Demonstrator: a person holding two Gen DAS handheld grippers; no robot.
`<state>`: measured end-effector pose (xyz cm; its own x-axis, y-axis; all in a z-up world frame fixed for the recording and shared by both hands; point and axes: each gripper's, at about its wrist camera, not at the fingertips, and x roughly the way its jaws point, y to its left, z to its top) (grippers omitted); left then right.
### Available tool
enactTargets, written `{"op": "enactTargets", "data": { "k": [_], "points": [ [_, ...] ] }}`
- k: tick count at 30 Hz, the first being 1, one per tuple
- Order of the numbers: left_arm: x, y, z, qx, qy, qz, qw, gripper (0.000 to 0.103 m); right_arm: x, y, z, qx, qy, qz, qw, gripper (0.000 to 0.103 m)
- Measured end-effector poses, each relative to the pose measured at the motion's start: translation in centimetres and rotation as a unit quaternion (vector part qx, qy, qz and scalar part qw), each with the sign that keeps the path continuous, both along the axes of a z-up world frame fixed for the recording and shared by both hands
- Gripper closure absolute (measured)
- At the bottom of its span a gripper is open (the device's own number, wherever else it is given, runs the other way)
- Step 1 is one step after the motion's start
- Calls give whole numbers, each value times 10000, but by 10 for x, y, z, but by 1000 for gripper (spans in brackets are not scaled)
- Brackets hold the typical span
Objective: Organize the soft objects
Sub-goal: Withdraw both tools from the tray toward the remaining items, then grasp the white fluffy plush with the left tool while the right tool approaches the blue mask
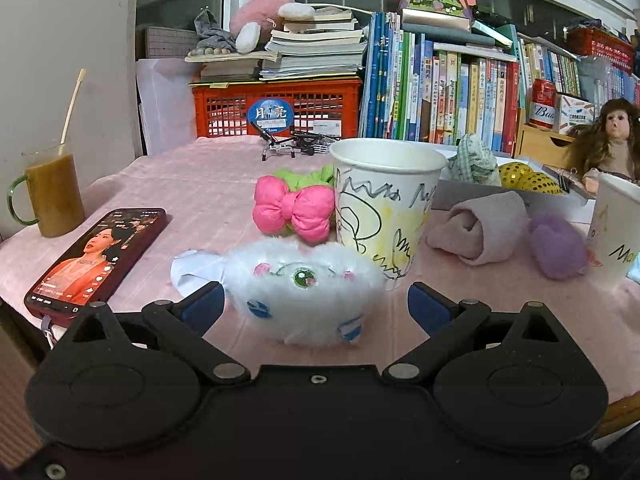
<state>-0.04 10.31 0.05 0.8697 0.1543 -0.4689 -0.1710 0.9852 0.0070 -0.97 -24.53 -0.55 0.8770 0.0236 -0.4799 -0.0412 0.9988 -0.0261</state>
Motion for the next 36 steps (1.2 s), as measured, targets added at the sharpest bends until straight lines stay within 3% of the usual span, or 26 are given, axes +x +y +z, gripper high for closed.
{"op": "enactTargets", "data": {
  "k": [36],
  "points": [
    [17,0,-9,-2,-48,74,10000,9,40,7,-11,-302,408,-118,9986,7]
  ]
}}
